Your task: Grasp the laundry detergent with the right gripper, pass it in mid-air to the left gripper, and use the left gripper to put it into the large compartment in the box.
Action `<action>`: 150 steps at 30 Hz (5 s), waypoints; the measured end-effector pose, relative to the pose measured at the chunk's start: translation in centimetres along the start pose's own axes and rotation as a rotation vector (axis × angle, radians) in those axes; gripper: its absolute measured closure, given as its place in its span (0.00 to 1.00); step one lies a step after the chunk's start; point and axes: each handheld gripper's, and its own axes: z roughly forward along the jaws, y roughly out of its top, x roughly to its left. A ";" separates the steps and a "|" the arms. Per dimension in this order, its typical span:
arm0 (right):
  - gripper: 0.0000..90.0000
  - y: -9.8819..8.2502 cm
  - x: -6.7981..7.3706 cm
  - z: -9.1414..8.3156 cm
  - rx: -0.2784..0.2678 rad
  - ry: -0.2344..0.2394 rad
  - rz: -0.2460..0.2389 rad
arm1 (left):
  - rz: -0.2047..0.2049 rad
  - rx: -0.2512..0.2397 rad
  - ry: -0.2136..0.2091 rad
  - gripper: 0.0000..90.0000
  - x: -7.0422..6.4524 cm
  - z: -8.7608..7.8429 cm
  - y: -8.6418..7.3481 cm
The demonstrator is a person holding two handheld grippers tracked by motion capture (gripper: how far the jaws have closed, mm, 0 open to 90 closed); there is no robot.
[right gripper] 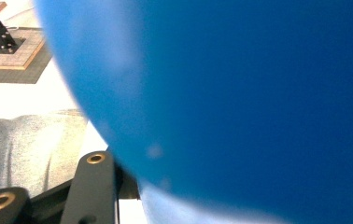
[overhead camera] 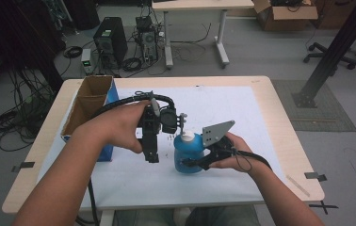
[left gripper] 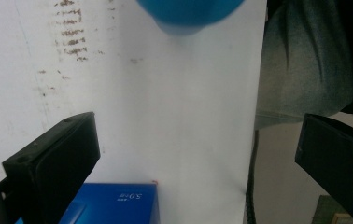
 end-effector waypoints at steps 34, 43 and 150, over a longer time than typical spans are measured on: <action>0.51 2.4 0.2 4.3 0.025 0.027 -0.006 | 0.034 0.021 -0.002 0.00 -0.4 0.9 1.9; 0.51 2.7 0.1 4.5 0.006 0.024 -0.010 | 0.028 0.026 -0.002 0.00 -0.2 1.4 2.1; 0.20 2.0 -0.4 3.1 -0.101 -0.060 0.082 | -0.004 0.042 0.099 0.43 0.6 0.6 2.9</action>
